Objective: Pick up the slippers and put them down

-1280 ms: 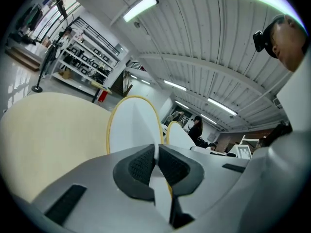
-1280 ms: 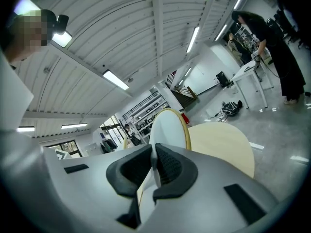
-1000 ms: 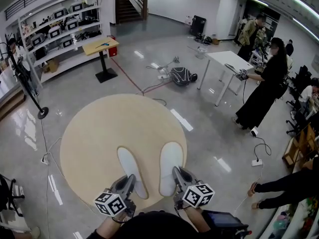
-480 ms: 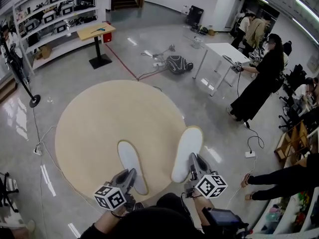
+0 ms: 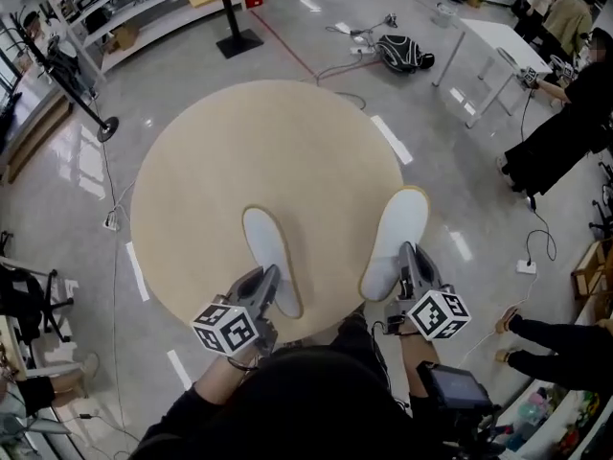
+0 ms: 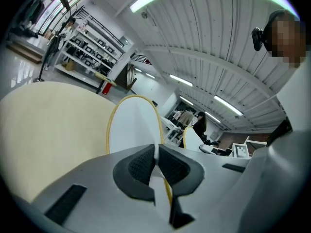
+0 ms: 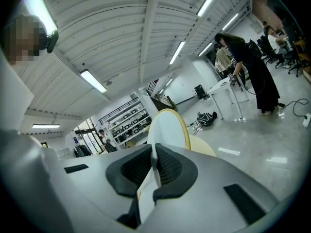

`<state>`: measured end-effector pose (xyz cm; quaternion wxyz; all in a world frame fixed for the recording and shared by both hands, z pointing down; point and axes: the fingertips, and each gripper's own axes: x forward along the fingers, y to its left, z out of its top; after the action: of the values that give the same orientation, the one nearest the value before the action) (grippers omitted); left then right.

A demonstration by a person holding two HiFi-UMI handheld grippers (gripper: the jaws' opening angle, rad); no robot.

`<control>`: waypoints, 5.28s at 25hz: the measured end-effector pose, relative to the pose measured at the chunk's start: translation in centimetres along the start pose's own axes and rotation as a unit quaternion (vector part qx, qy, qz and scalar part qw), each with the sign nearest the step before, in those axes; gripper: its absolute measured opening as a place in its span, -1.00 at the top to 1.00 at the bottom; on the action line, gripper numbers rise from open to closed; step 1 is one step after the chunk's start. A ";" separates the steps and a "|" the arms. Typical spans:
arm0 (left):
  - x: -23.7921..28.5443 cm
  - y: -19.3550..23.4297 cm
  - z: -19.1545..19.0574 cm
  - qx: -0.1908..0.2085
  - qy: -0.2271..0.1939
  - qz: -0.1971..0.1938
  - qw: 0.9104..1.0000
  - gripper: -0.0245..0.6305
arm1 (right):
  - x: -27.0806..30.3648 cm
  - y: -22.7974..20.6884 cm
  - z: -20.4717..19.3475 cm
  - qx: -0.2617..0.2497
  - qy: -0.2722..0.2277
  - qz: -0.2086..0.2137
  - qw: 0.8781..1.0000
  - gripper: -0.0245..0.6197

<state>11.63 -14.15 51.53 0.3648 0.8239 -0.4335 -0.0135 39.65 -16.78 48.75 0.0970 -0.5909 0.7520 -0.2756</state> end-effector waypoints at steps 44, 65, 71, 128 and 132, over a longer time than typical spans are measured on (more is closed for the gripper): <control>39.6 5.4 -9.4 -0.056 0.146 0.137 0.978 0.83 | 29.5 -22.7 -6.7 -0.007 0.304 0.067 0.950 0.84; 43.2 6.3 -9.5 -0.018 0.179 0.136 0.974 0.74 | 32.9 -23.8 -7.1 -0.004 0.309 0.057 0.949 0.36; 41.4 6.0 -8.7 -0.022 0.166 0.142 0.976 0.31 | 31.2 -24.2 -5.4 -0.034 0.285 0.025 0.957 0.20; -17.6 0.3 2.5 0.078 -0.132 0.045 0.987 0.84 | -0.8 31.3 -12.4 -0.152 0.153 0.356 0.909 0.88; -18.8 0.4 2.0 0.075 -0.136 0.038 0.987 0.84 | -1.7 31.7 -13.4 -0.157 0.155 0.352 0.910 0.88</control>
<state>-1.03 -1.84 44.76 0.2396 0.8226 -0.5096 -0.0792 7.33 -6.40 42.72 -0.0242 -0.2453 0.9503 -0.1904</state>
